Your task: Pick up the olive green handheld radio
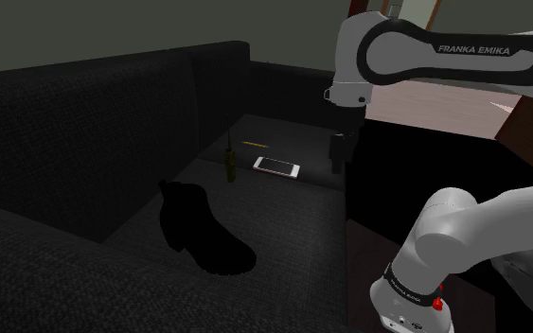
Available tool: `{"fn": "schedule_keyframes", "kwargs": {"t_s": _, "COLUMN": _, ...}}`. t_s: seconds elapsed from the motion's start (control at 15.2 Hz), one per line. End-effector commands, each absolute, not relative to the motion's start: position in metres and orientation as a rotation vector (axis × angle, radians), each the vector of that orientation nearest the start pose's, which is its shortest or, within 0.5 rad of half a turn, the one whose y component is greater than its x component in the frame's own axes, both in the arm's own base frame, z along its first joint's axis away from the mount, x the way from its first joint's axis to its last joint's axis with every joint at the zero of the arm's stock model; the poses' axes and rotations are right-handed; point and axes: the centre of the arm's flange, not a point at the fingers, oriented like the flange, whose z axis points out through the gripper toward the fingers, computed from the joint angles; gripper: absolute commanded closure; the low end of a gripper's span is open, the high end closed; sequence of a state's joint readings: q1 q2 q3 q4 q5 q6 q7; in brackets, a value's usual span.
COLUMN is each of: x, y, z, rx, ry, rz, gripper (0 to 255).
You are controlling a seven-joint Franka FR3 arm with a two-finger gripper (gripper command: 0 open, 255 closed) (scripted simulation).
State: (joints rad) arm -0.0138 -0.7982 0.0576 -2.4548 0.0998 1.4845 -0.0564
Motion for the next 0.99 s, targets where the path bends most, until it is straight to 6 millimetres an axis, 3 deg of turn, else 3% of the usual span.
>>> {"fn": "schedule_keyframes", "kwargs": {"t_s": 0.0, "x": 0.289, "y": 0.028, "z": 0.541, "rx": -3.066, "ry": -0.121, "rz": 0.264, "gripper": 0}}
{"fn": "schedule_keyframes", "kwargs": {"t_s": 0.92, "x": 0.429, "y": 0.053, "z": 0.502, "rx": -3.07, "ry": -0.321, "rz": -0.117, "gripper": 0}}
